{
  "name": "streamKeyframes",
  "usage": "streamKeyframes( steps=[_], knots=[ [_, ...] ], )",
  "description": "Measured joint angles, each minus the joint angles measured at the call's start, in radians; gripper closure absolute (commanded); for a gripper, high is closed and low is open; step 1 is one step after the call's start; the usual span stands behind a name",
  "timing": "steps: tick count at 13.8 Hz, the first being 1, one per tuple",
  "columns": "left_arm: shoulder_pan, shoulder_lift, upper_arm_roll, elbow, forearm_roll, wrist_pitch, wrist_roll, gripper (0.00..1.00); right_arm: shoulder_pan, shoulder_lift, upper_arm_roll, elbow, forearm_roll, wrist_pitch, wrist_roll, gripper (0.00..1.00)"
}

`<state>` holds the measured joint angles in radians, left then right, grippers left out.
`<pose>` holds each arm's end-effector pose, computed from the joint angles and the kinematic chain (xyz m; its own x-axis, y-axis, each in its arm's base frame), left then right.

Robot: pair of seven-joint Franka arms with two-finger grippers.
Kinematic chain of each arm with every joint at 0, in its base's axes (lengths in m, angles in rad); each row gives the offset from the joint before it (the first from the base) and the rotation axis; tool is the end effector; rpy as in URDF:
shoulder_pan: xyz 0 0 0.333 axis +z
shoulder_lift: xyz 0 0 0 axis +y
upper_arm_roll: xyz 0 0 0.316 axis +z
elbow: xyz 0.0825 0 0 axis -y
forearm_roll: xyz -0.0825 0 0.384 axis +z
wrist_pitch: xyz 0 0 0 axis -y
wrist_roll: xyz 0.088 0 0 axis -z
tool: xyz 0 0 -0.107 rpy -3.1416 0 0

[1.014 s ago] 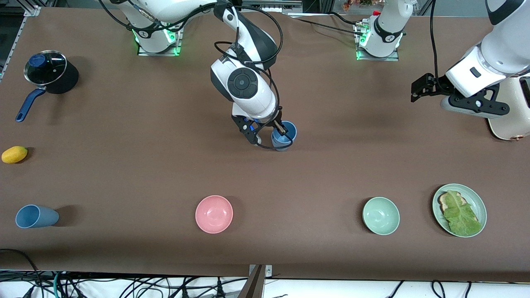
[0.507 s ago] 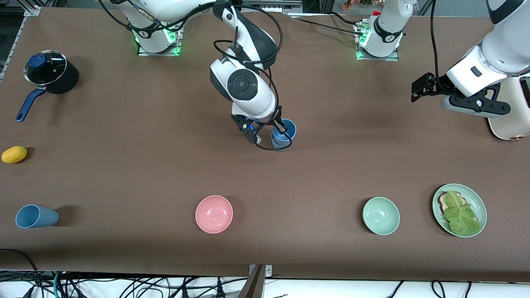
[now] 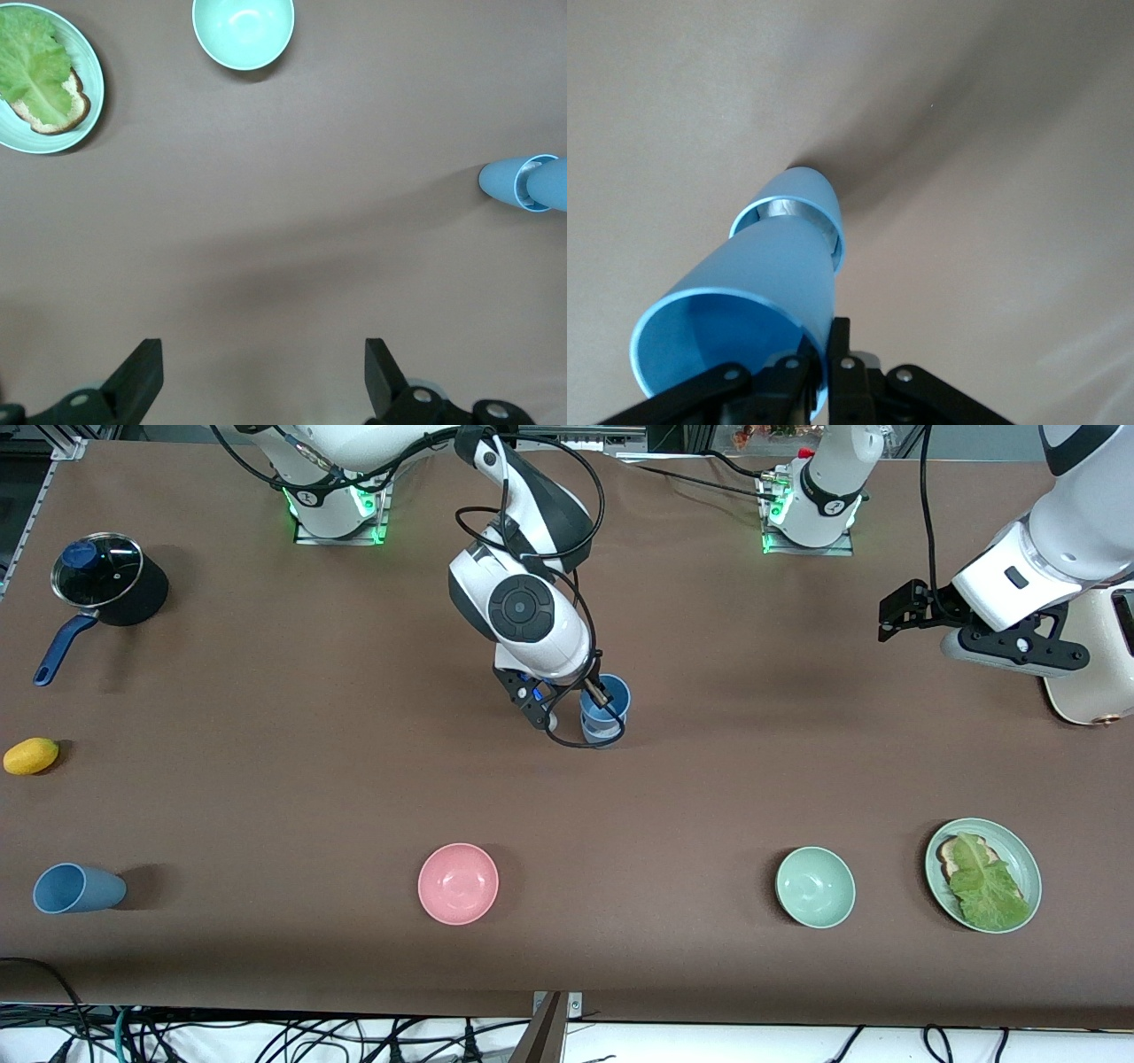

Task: Stack blue cups with both arms
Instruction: 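Press the stacked cups down and open the right gripper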

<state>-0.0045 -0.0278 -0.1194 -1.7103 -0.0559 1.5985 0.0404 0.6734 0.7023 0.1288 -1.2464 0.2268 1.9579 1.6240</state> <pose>0.5383 -0.0737 0.5764 0.9835 -0.1612 -0.0820 -0.1570 -0.9860 0.0556 0.5240 0.5283 0.3555 0.5644 -0.7733 -0.2889 -0.8044 -0.5939 0.0182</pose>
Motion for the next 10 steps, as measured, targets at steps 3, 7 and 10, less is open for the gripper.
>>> streamKeyframes(
  steps=[3, 7, 10],
  knots=[
    [0.0, 0.0, 0.0, 0.0, 0.0, -0.001, 0.0, 0.0, 0.001, 0.014, 0.0, -0.001, 0.0, 0.0, 0.0, 1.0],
    [0.001, 0.0, 0.001, 0.0, 0.0, -0.008, 0.0, 0.0, 0.007, 0.023, 0.0, 0.0, 0.0, 0.001, 0.007, 0.0],
    [0.001, 0.0, 0.001, 0.0, 0.0, -0.011, 0.0, 0.0, 0.007, 0.022, -0.003, 0.007, 0.0, 0.003, 0.008, 0.0]
  ],
)
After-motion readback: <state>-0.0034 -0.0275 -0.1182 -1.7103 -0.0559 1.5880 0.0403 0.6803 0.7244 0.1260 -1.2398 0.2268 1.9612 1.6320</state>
